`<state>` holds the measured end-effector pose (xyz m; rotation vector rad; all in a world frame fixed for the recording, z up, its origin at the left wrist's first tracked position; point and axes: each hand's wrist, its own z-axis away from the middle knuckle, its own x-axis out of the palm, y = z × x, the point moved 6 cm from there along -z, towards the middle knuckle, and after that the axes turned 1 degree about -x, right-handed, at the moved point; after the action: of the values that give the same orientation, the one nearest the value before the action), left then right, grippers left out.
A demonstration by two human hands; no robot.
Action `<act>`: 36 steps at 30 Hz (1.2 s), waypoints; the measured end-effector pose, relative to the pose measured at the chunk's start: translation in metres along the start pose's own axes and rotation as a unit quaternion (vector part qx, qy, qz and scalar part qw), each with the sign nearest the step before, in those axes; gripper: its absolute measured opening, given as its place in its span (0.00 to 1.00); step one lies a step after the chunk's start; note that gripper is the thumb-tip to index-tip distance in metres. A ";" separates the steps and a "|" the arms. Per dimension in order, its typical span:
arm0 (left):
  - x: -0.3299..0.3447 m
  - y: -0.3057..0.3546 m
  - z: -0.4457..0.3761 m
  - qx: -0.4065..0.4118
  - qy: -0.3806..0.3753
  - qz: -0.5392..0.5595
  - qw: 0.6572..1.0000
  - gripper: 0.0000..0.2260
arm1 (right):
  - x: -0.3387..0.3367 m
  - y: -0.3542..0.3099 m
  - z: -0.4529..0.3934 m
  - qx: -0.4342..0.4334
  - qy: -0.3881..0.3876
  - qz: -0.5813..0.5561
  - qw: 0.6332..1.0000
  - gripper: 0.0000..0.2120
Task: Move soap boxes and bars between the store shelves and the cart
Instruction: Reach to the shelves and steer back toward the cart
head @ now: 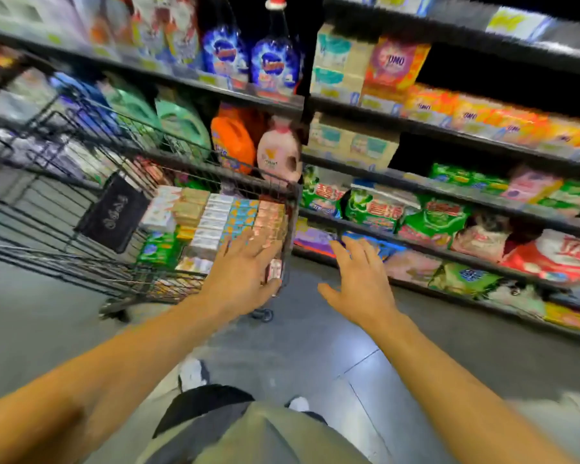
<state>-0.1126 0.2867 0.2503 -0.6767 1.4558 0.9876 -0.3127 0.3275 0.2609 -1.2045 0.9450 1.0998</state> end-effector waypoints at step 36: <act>0.047 -0.458 0.011 -0.229 -0.078 0.111 0.964 0.31 | 0.262 -0.357 -0.296 0.023 -0.277 -0.184 0.943 0.34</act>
<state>0.2809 0.0858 0.1186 -0.7530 1.1886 1.5454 0.0971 0.0627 0.0477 -0.9077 0.2947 1.0216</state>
